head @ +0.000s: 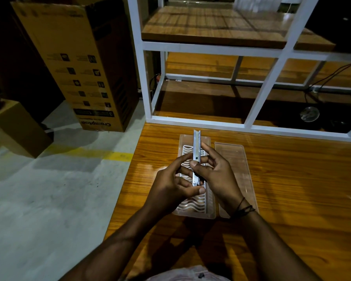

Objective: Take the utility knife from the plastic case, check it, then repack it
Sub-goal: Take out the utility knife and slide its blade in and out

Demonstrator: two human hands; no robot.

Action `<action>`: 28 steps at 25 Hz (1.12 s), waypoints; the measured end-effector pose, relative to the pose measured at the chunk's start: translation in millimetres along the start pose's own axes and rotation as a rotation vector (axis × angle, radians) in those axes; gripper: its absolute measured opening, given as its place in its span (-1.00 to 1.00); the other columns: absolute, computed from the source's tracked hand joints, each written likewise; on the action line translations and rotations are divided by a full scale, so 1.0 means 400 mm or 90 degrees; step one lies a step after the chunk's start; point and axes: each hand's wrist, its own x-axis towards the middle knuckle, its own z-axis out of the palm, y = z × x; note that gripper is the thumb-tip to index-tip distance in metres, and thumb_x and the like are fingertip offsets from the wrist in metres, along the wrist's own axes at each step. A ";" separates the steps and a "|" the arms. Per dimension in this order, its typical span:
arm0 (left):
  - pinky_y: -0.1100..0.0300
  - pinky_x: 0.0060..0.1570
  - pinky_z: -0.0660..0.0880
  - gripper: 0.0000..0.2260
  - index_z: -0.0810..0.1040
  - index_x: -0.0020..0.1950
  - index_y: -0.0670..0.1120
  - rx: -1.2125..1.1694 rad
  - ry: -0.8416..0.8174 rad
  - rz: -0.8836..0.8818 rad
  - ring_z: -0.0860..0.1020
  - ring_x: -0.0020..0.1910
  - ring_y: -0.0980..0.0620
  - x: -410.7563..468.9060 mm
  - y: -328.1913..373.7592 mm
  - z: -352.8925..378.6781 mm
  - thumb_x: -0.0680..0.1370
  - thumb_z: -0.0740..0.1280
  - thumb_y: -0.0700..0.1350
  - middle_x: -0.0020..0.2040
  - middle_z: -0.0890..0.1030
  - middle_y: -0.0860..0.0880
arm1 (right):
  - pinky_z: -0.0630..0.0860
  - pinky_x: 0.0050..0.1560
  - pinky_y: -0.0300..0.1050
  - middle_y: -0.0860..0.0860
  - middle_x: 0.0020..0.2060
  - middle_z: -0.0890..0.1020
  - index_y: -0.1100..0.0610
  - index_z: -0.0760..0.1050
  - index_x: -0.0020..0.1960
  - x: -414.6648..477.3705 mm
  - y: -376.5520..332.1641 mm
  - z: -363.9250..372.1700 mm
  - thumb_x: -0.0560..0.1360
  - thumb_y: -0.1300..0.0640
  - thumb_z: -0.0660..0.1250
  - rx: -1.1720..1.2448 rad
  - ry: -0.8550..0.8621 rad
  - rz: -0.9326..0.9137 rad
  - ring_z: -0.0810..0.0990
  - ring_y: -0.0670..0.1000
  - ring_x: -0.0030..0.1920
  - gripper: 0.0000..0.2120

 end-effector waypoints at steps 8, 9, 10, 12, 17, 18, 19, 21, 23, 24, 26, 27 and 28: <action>-0.14 -0.13 0.71 -0.14 0.42 0.46 0.24 0.018 0.003 -0.016 0.70 -0.27 0.03 0.001 -0.001 -0.002 0.28 0.70 -0.22 -0.05 0.69 -0.01 | 0.62 0.00 -0.16 0.09 0.09 0.66 -0.14 0.35 0.50 -0.008 0.010 -0.004 0.52 0.22 0.45 0.004 -0.011 0.005 0.69 0.04 0.11 -0.36; -0.14 -0.13 0.71 -0.13 0.42 0.46 0.25 0.017 0.000 -0.016 0.70 -0.27 0.03 0.001 0.001 -0.002 0.28 0.70 -0.22 -0.06 0.70 0.03 | 0.62 0.00 -0.17 0.09 0.11 0.66 -0.13 0.34 0.51 -0.009 0.010 -0.003 0.52 0.23 0.44 0.008 -0.011 0.006 0.68 0.04 0.13 -0.36; -0.14 -0.12 0.71 -0.13 0.42 0.46 0.24 0.018 -0.003 -0.016 0.70 -0.27 0.03 0.001 0.003 -0.002 0.28 0.70 -0.22 -0.06 0.70 0.08 | 0.62 0.00 -0.18 0.09 0.12 0.66 -0.12 0.34 0.51 -0.010 0.009 -0.002 0.52 0.24 0.44 0.012 -0.012 0.008 0.68 0.05 0.15 -0.35; -0.16 -0.13 0.71 -0.13 0.43 0.47 0.23 0.022 -0.004 -0.015 0.71 -0.28 0.02 0.001 0.005 -0.002 0.28 0.70 -0.23 -0.06 0.70 0.09 | 0.62 -0.01 -0.18 0.10 0.16 0.65 -0.10 0.34 0.52 -0.011 0.010 -0.002 0.52 0.26 0.44 0.025 -0.014 0.010 0.66 0.07 0.18 -0.34; -0.04 -0.17 0.73 -0.12 0.41 0.50 0.18 0.019 -0.011 -0.015 0.72 -0.28 0.03 0.000 0.014 -0.003 0.29 0.69 -0.27 -0.03 0.70 0.00 | 0.60 -0.06 -0.23 0.09 0.17 0.64 -0.08 0.31 0.54 -0.019 0.009 -0.001 0.52 0.32 0.42 0.052 -0.021 0.015 0.69 -0.01 0.10 -0.32; -0.04 -0.18 0.73 -0.12 0.41 0.49 0.20 0.019 -0.014 -0.015 0.72 -0.29 0.03 -0.002 0.015 -0.002 0.29 0.68 -0.28 -0.03 0.70 -0.01 | 0.60 -0.05 -0.23 0.08 0.17 0.64 -0.08 0.32 0.54 -0.022 0.010 -0.002 0.52 0.32 0.42 0.056 -0.020 0.017 0.69 -0.01 0.10 -0.32; -0.05 -0.18 0.73 -0.12 0.40 0.48 0.22 0.018 -0.016 -0.015 0.72 -0.29 0.01 -0.003 0.014 -0.001 0.29 0.68 -0.29 -0.02 0.71 -0.02 | 0.60 -0.04 -0.22 0.07 0.16 0.64 -0.09 0.32 0.53 -0.023 0.011 -0.002 0.51 0.33 0.42 0.060 -0.020 0.020 0.69 0.00 0.10 -0.31; -0.05 -0.18 0.73 -0.12 0.40 0.46 0.25 0.013 -0.017 -0.014 0.73 -0.28 -0.02 -0.004 0.007 -0.002 0.30 0.67 -0.30 0.00 0.71 -0.04 | 0.60 -0.04 -0.20 0.07 0.11 0.64 -0.08 0.33 0.53 -0.026 0.016 -0.003 0.51 0.33 0.43 0.059 -0.026 0.025 0.69 0.01 0.08 -0.31; -0.05 -0.18 0.73 -0.13 0.39 0.44 0.30 0.026 -0.012 -0.012 0.73 -0.26 -0.04 -0.004 0.003 -0.004 0.31 0.67 -0.27 0.00 0.71 -0.05 | 0.63 -0.02 -0.14 0.11 0.08 0.64 -0.05 0.35 0.52 -0.026 0.022 -0.007 0.53 0.25 0.43 0.030 -0.019 0.023 0.69 0.02 0.06 -0.38; -0.04 -0.18 0.72 -0.14 0.39 0.42 0.33 0.035 -0.009 -0.012 0.73 -0.26 -0.02 -0.004 0.002 -0.005 0.31 0.68 -0.25 -0.02 0.70 -0.04 | 0.65 0.03 -0.06 0.12 0.09 0.65 -0.03 0.38 0.50 -0.027 0.025 -0.009 0.55 0.21 0.42 0.018 -0.011 0.023 0.70 0.03 0.08 -0.44; 0.01 -0.20 0.72 -0.15 0.40 0.41 0.33 0.049 -0.010 -0.018 0.69 -0.29 0.05 -0.005 0.003 -0.004 0.31 0.68 -0.25 -0.05 0.68 -0.04 | 0.67 0.07 0.09 0.14 0.12 0.67 0.02 0.44 0.47 -0.030 0.028 -0.012 0.57 0.20 0.39 0.022 0.007 0.032 0.71 0.03 0.06 -0.52; 0.01 -0.19 0.71 -0.16 0.40 0.41 0.31 0.054 -0.015 -0.022 0.68 -0.29 0.08 -0.005 0.002 -0.002 0.31 0.68 -0.25 -0.06 0.68 -0.03 | 0.68 0.04 0.07 0.14 0.10 0.68 0.03 0.46 0.45 -0.032 0.028 -0.013 0.57 0.22 0.38 0.027 0.014 0.036 0.72 0.01 0.03 -0.54; 0.00 -0.18 0.71 -0.18 0.41 0.41 0.30 0.052 -0.022 -0.028 0.69 -0.28 0.08 -0.005 0.001 -0.001 0.32 0.68 -0.23 -0.06 0.68 -0.01 | 0.69 -0.02 -0.01 0.14 0.05 0.67 0.04 0.48 0.43 -0.034 0.028 -0.015 0.57 0.25 0.38 0.028 0.021 0.039 0.72 -0.01 -0.02 -0.55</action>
